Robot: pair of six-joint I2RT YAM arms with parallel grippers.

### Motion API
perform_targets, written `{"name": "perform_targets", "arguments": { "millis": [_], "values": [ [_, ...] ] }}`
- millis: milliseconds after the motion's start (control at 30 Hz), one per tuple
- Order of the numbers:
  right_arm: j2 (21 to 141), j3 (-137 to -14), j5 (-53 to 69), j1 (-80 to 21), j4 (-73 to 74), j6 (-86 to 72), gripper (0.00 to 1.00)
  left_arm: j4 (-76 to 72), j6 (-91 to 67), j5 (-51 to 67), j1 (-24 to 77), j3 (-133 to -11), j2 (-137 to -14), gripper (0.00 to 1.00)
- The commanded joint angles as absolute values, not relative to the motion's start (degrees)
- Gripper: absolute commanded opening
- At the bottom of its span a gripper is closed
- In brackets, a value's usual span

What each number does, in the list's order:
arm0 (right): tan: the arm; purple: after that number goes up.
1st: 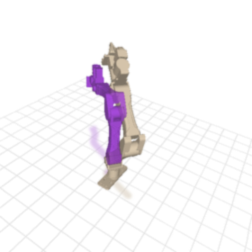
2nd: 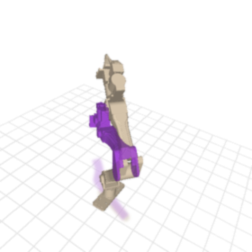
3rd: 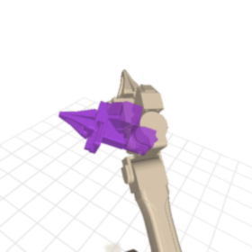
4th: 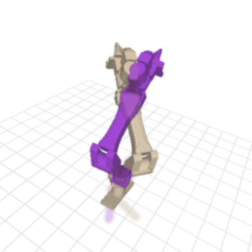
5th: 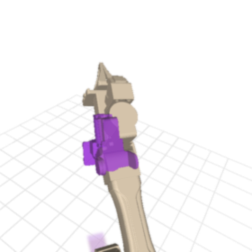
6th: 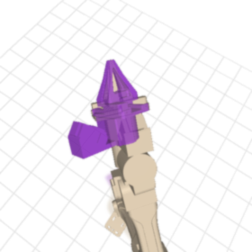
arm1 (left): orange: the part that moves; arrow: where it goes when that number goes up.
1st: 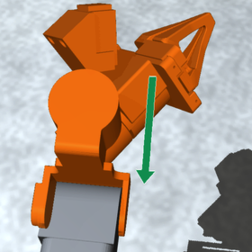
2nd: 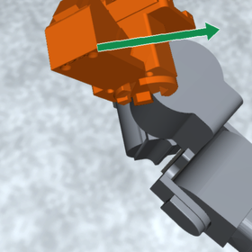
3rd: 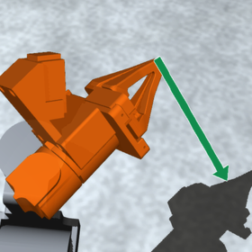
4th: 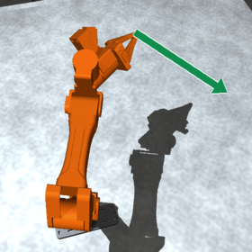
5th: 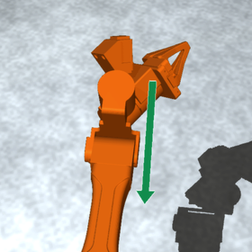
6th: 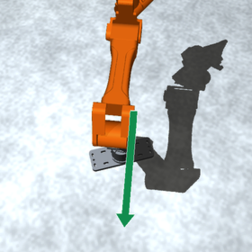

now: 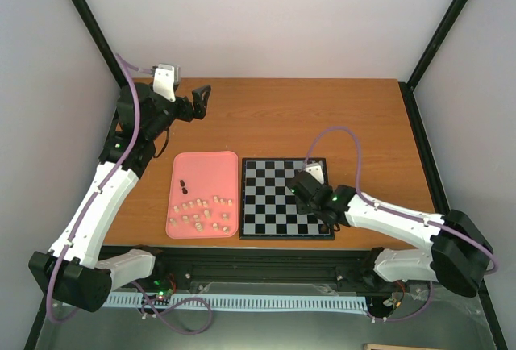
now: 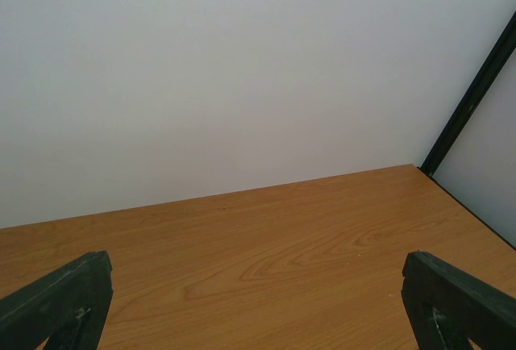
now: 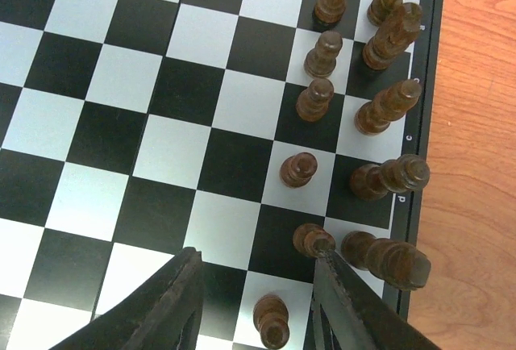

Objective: Set up the chess pieces on the board
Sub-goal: Adjust the chess piece on the chessboard.

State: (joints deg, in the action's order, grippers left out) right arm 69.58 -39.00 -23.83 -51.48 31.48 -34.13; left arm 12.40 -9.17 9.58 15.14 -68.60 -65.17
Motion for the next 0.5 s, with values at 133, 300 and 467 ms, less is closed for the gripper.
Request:
{"name": "perform_targets", "arguments": {
  "millis": [133, 300, 467],
  "values": [
    [73.8, -41.6, -25.0, -51.8, 33.4, -36.4, 0.39, 11.1, -8.4, 9.4, 15.4, -70.0, -64.9, 1.00],
    [74.2, -41.6, -25.5, -51.8, 34.1, -37.2, 0.39, 11.0, -8.4, 9.5, 15.4, -70.0, -65.1, 1.00],
    [74.9, -41.4, -26.0, -51.6, 34.1, -37.6, 0.40, 11.0, -8.3, 9.6, 15.4, -70.0, -65.2, 1.00]
  ]
}}
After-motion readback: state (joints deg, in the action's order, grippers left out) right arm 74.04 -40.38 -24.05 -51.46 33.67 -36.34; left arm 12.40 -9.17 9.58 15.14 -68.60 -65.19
